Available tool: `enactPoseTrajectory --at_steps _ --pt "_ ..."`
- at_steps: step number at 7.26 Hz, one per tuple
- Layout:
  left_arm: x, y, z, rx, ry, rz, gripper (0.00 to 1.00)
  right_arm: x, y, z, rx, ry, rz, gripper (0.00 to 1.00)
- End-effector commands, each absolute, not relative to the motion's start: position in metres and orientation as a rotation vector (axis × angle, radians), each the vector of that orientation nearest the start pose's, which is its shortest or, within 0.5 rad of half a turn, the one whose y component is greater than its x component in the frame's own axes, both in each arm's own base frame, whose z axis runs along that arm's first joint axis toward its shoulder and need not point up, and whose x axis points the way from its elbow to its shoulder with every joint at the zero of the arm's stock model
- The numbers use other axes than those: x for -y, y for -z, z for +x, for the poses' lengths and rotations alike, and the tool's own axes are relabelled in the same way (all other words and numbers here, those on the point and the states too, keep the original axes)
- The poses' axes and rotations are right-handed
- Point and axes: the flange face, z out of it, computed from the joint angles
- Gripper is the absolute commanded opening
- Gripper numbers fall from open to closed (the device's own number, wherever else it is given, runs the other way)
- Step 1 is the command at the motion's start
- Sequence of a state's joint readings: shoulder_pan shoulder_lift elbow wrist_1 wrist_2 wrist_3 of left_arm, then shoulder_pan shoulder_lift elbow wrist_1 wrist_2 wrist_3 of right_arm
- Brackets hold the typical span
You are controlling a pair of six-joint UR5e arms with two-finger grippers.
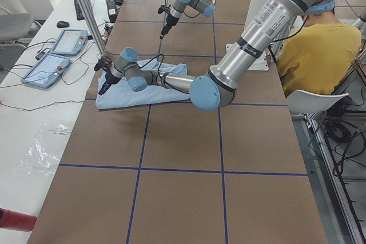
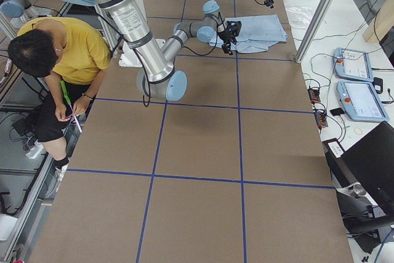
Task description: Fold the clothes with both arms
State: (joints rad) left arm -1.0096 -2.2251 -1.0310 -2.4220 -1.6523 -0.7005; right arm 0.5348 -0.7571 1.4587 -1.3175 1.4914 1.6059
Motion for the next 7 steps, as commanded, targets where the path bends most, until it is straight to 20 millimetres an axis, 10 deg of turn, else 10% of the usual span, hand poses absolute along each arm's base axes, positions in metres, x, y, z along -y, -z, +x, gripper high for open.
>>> enactPoseTrajectory --at_steps 1,7 --pt "0.713 -0.430 0.304 -0.674 0.069 0.741 1.00 0.526 -0.160 -0.625 0.879 -0.717 0.220 0.95" --pt "0.708 -0.429 0.301 -0.683 0.074 0.746 1.00 0.534 -0.168 -0.691 0.909 -0.779 0.246 0.73"
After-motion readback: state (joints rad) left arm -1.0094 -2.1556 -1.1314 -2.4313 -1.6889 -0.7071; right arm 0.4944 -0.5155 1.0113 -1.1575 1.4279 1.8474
